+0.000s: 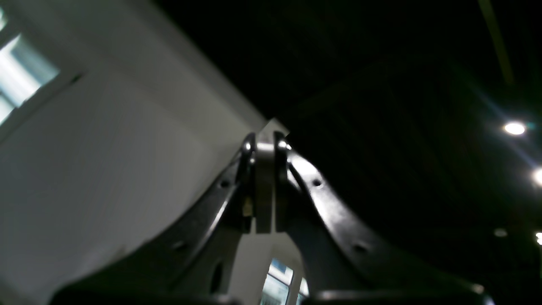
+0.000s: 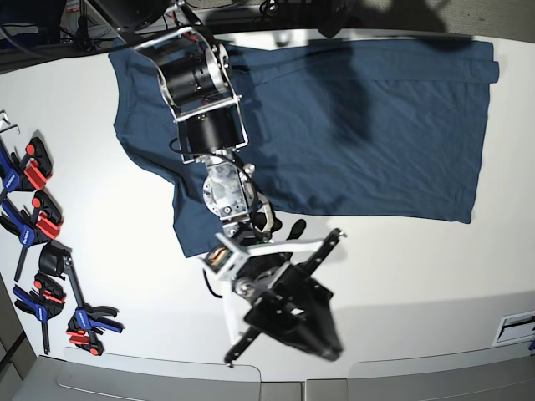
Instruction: Fold the T-shirt properly
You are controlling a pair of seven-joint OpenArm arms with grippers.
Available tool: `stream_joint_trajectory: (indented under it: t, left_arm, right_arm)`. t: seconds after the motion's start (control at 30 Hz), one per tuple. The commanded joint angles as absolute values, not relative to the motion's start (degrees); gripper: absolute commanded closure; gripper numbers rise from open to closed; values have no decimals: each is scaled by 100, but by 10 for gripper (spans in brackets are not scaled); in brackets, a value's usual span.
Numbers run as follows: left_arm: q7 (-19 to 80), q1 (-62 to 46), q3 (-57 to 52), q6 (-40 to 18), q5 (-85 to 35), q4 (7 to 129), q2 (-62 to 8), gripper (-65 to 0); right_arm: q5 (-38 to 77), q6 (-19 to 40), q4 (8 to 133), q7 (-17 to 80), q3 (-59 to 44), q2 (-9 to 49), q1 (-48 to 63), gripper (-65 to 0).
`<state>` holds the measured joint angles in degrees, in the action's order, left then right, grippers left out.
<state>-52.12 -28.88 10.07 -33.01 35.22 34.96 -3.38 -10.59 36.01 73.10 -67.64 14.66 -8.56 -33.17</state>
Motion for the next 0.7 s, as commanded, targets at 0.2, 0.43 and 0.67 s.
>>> stream_joint_trajectory:
  t: [0.2,0.43,0.67]
  left_arm:
    - [-5885,-2936,1055,-3516,3472,3559,-207,0]
    - [-5885,-2936,1055,-3516,3472,3559,-204,0]
    - [-5885,-2934,1055,-3516,3472,3559,-207,0]
  right_arm:
    - [-388,3559,7408,-6785,1463,-900,-3509,0]
    - [-429,3559,7406,-6781,1463,-900,-3507,0]
    - [-454,3559,7406,-6781,1463,-900,-3505,0]
